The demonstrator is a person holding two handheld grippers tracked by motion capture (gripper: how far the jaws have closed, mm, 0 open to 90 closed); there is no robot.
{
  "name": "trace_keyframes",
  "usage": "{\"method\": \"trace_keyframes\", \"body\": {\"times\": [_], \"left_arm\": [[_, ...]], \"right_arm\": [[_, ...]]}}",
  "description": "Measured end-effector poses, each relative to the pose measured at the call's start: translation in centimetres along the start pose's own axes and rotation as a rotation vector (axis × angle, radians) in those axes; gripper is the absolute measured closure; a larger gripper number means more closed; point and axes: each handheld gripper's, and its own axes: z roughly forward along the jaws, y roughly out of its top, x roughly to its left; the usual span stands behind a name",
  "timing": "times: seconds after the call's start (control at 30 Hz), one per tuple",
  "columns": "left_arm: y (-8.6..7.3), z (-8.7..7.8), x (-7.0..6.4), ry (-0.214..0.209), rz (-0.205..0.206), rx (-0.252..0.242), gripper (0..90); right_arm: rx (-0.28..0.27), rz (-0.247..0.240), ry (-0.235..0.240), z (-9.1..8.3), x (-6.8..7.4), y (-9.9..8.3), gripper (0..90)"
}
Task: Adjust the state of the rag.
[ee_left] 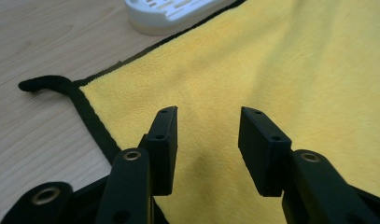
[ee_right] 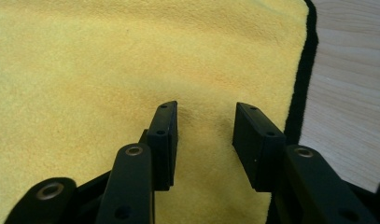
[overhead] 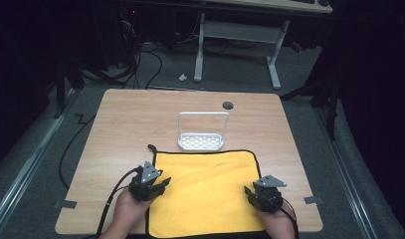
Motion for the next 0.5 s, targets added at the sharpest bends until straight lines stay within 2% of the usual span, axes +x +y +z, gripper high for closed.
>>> {"method": "trace_keyframes", "body": {"times": [0.07, 0.13, 0.2, 0.3, 0.5], "left_arm": [[-0.3, 0.7, 0.3, 0.02, 0.016, 0.04, 58.4], [-0.6, 0.7, 0.8, 0.022, -0.013, 0.023, 57.8], [-0.8, 0.6, 1.4, 0.042, -0.037, 0.024, 58.3], [-1.0, 0.6, 2.3, 0.015, -0.079, 0.017, 58.7], [-0.9, 0.3, 2.7, 0.011, -0.079, 0.003, 57.9]], "right_arm": [[-0.002, 0.011, -0.004, -0.1, -0.4, -0.2, 60.8], [-0.008, 0.017, -0.009, -0.3, -0.8, -0.6, 60.8], [-0.016, 0.039, -0.006, -0.5, -1.2, -0.9, 60.9], [-0.028, 0.041, -0.012, -0.7, -1.2, -1.3, 61.3], [-0.033, 0.058, -0.018, -1.2, -1.0, -1.9, 60.9]]}}
